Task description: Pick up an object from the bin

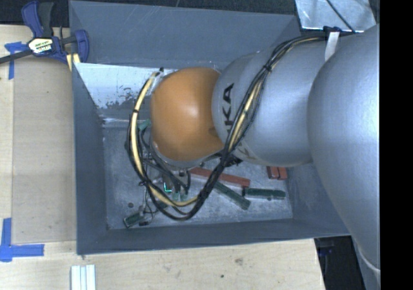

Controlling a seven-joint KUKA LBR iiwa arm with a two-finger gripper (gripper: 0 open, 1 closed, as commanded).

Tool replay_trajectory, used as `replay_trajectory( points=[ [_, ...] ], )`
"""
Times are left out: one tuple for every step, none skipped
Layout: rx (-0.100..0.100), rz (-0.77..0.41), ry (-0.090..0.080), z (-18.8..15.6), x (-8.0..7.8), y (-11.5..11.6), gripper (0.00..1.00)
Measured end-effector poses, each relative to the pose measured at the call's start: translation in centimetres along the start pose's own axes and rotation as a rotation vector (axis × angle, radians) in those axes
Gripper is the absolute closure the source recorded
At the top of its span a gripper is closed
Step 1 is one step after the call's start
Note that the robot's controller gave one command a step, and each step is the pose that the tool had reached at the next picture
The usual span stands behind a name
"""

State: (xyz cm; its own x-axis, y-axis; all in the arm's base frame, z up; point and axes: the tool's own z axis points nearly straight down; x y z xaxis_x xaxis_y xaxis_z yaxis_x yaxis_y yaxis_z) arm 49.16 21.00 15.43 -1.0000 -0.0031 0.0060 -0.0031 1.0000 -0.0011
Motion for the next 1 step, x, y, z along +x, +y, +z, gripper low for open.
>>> replay_trajectory(
  points=[
    [-0.002,0.005,-0.008,-0.44,-0.23,-0.10,0.00]
  ],
)
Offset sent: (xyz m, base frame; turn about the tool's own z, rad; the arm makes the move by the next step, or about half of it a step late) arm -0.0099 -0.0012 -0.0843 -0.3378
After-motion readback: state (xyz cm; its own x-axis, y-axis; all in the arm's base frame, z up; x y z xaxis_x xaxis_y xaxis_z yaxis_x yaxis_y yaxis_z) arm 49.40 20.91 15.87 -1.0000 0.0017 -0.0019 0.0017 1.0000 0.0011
